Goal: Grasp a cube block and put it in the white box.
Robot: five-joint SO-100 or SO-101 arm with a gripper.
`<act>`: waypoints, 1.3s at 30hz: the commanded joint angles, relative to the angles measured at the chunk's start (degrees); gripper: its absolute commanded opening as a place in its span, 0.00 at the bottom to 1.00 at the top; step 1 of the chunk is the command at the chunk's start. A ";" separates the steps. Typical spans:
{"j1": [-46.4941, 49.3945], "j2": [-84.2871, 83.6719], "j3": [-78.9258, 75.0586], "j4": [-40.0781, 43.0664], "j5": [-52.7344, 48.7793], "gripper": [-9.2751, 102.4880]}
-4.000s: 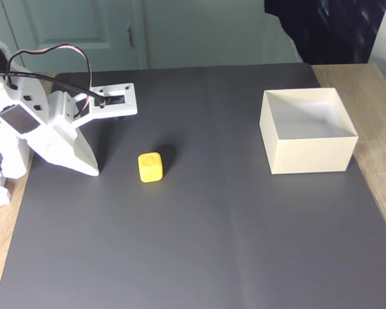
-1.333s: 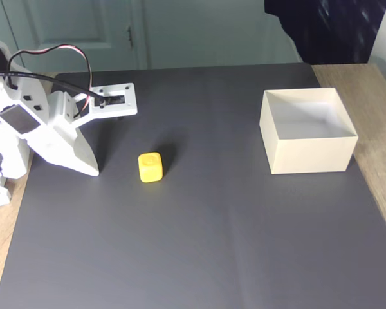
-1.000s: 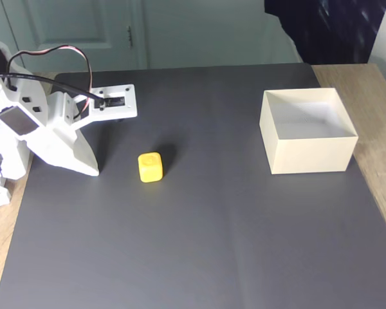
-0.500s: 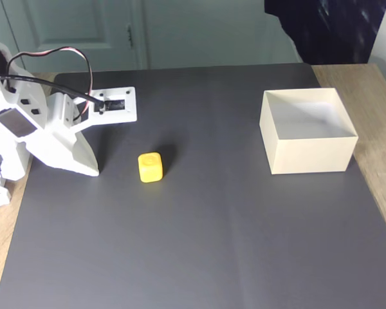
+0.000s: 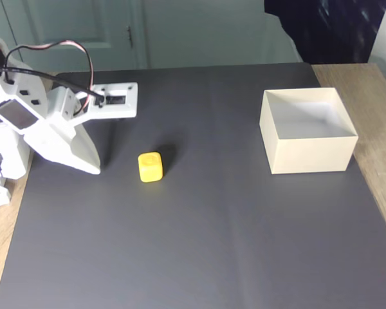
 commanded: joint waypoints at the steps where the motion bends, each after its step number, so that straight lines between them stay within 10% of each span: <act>1: -1.23 -3.78 -3.69 -2.99 -0.35 0.10; 39: 9.58 -67.50 -53.26 -10.55 8.09 0.21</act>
